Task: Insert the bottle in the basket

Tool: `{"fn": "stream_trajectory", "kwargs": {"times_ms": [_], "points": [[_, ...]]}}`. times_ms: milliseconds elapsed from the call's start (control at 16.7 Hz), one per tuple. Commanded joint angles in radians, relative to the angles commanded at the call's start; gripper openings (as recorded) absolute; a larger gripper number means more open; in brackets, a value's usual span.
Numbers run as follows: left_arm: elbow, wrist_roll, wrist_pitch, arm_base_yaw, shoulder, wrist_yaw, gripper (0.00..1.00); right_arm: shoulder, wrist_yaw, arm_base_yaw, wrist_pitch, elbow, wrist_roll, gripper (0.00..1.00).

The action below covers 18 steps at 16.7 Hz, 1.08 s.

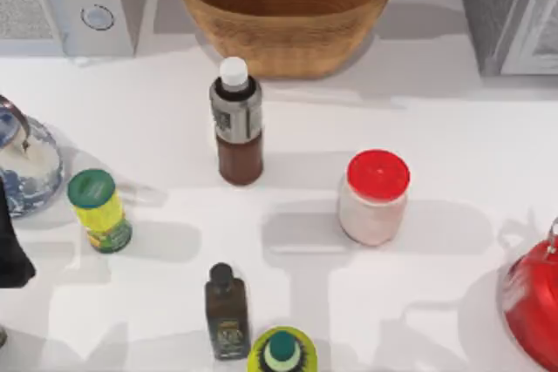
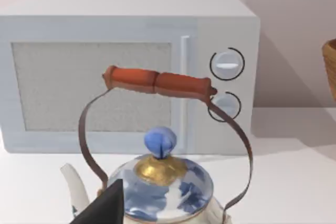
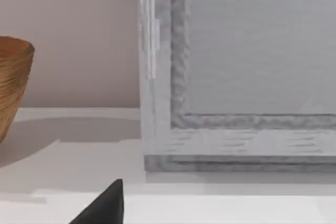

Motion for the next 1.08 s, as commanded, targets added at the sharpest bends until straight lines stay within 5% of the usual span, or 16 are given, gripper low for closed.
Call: {"fn": "stream_trajectory", "kwargs": {"times_ms": [480,1080], "points": [[0.077,0.020,0.181,-0.043,0.225,0.085,1.00,0.000,0.000,0.000,0.000,0.000,0.000,1.00],[0.331,0.079,0.779,-0.187,1.274,0.371,1.00,0.000,0.000,0.000,0.000,0.000,0.000,1.00]]}}
